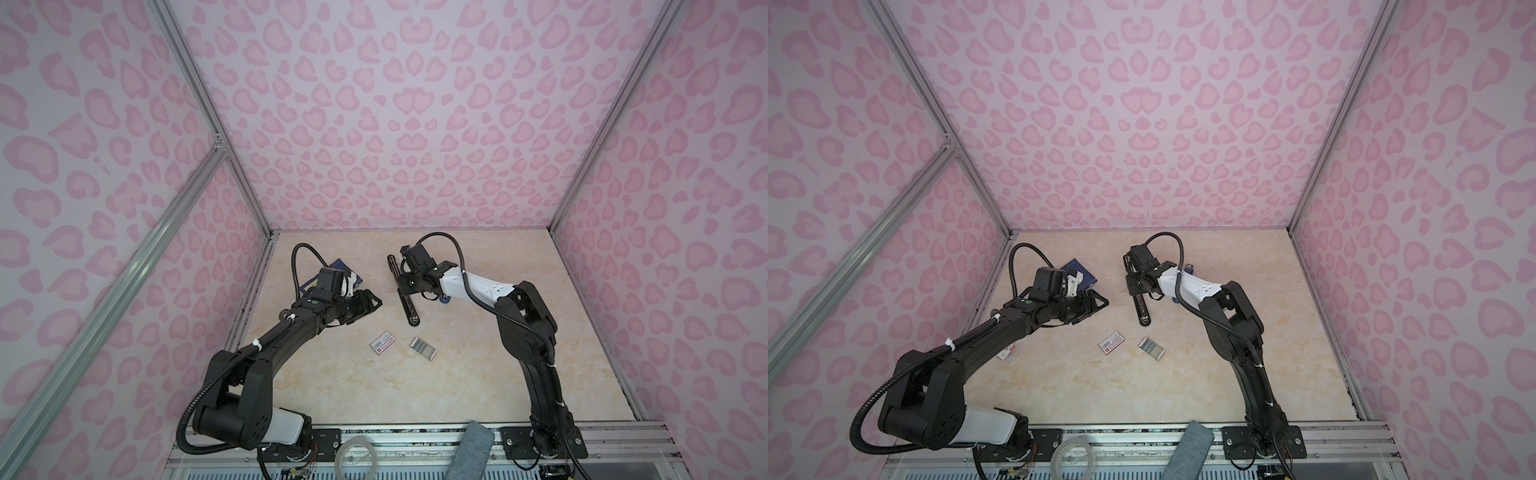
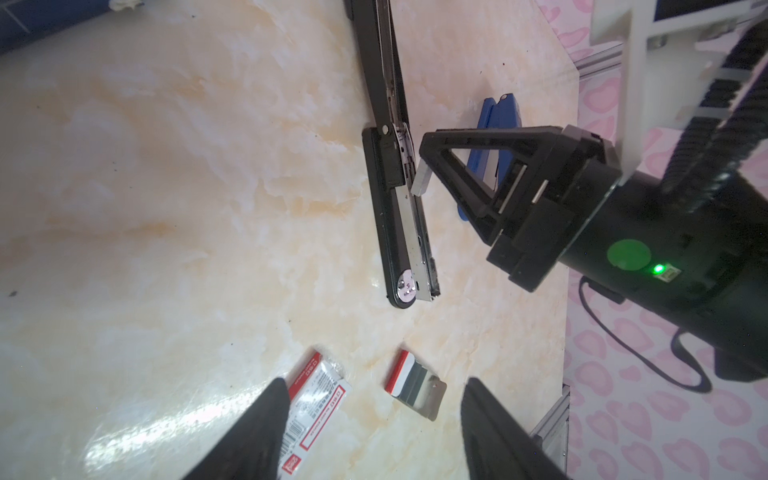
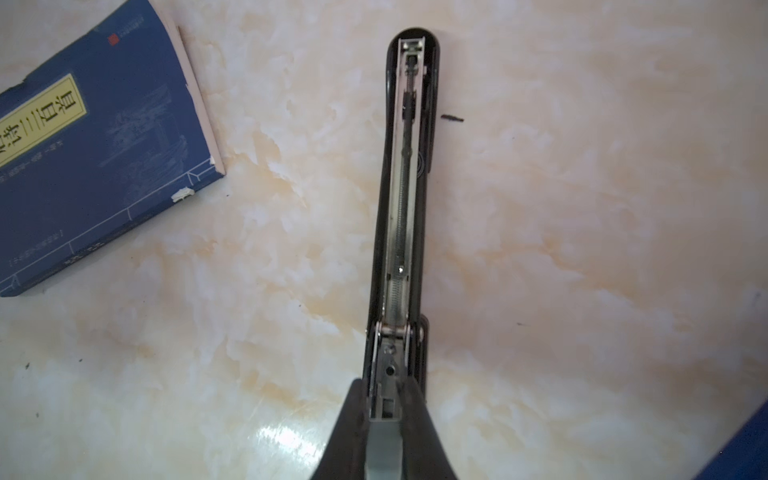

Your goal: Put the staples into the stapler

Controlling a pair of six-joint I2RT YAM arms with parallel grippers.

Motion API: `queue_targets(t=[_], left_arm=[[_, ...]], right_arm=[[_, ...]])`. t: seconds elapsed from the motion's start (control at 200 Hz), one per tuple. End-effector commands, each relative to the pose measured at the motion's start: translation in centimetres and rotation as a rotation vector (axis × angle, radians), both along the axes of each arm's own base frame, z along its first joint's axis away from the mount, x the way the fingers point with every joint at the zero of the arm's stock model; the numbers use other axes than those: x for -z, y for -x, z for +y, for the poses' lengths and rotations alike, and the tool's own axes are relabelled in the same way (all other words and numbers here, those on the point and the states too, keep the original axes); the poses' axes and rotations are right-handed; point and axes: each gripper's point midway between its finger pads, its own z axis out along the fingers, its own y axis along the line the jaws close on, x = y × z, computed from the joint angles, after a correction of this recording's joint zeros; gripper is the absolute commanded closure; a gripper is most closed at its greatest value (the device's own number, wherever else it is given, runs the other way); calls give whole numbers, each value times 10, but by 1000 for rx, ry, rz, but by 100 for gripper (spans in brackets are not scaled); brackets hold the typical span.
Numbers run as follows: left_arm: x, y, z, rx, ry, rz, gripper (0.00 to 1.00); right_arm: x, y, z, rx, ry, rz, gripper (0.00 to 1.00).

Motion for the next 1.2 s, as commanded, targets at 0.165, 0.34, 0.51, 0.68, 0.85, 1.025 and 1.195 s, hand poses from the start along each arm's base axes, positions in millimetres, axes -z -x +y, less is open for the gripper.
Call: queue_targets(t=[0.165, 0.34, 0.51, 0.68, 0.85, 1.025, 1.195], left_arm=[[-2, -3, -2, 4, 14, -18, 32], [-1, -3, -2, 3, 12, -18, 32], [-1, -3, -2, 4, 12, -19, 32], [-1, -3, -2, 4, 12, -20, 33], [-1, -3, -2, 6, 13, -19, 33], [-2, -4, -2, 5, 15, -21, 33], [-3, -3, -3, 7, 17, -21, 33]], right_arm=[[16, 2, -6, 8, 46, 22, 85], [18, 4, -7, 15, 70, 14, 85], [11, 4, -8, 32, 66, -27, 85], [9, 9, -7, 33, 82, -55, 85], [10, 11, -8, 34, 89, -62, 86], [10, 11, -8, 35, 92, -62, 85], [8, 9, -8, 41, 95, -67, 75]])
